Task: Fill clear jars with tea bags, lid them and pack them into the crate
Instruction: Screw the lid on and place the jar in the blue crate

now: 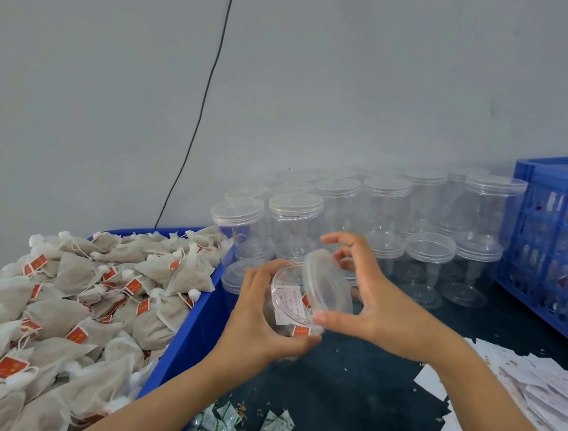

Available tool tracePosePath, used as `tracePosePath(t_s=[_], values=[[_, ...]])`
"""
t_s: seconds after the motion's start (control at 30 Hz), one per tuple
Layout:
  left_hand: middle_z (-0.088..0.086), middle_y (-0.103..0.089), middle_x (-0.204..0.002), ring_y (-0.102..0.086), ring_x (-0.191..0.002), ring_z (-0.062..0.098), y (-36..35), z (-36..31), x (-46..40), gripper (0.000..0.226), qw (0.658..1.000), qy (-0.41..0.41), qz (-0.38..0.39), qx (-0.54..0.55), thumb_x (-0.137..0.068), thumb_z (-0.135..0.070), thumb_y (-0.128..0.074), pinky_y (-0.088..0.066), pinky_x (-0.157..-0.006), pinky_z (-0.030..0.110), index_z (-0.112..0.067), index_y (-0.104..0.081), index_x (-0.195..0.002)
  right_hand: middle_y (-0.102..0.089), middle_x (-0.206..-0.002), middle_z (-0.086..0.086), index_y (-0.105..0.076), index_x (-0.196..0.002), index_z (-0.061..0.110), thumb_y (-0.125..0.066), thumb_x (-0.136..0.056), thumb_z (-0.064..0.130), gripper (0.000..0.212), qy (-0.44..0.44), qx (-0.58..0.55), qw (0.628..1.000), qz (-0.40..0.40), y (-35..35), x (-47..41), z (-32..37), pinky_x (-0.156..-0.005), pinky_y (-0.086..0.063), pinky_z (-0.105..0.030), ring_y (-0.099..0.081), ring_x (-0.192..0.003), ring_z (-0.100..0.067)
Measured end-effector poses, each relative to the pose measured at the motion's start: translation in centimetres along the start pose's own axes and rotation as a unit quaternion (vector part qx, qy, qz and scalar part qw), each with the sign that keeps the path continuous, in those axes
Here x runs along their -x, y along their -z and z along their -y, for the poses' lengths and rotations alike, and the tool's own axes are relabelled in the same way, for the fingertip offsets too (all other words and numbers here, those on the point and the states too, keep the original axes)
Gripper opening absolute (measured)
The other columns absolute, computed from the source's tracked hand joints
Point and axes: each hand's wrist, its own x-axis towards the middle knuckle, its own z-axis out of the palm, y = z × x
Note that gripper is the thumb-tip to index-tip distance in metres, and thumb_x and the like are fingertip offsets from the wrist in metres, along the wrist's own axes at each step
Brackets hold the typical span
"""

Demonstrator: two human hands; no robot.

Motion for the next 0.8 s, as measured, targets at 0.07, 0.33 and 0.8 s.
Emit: tracePosePath(t_s=[0.07,0.33,0.8], values=[[-0.005,-0.045,-0.129,-0.054,-0.12,0.015,-0.3,-0.3,0.1,0.085,1.0,-0.016,-0.002,0.009,-0.059,-0.027,-0.087,-0.052,-0.097,0.037,-0.043,-0.042,-0.128,-0.029,-0.123,0.018,-0.027,-0.126,0.049,-0.074,-0.079,0.035,0.068,0.009,-0.003,1.0,-0.016,-1.3,-0.2,0.1,-0.082,-0.035,0.004,-0.037,-0.11,0.019],[-0.016,-0.053,-0.115,-0.061,-0.101,0.007,0.0,-0.4,0.3,0.086,0.997,-0.025,-0.026,-0.073,-0.046,-0.037,-0.083,-0.057,-0.082,0.037,-0.049,-0.045,-0.123,-0.027,-0.126,0.02,-0.019,-0.132,0.054,-0.069,-0.073,0.053,0.077,-0.011,0.114,0.992,-0.052,-4.5,-0.6,-0.1,-0.095,-0.043,-0.026,-0.037,-0.118,-0.002],[0.013,-0.059,-0.133,-0.061,-0.117,0.033,1.8,0.2,-1.1,0.065,0.873,0.314,0.088,0.362,-0.085,-0.068,-0.032,-0.054,-0.086,0.054,-0.029,-0.049,-0.133,-0.043,-0.124,0.018,-0.045,-0.125,0.043,-0.076,-0.074,0.039,0.06,-0.027,-0.065,0.967,-0.246,-1.7,-0.9,-0.1,-0.079,-0.035,0.005,-0.037,-0.107,0.024]])
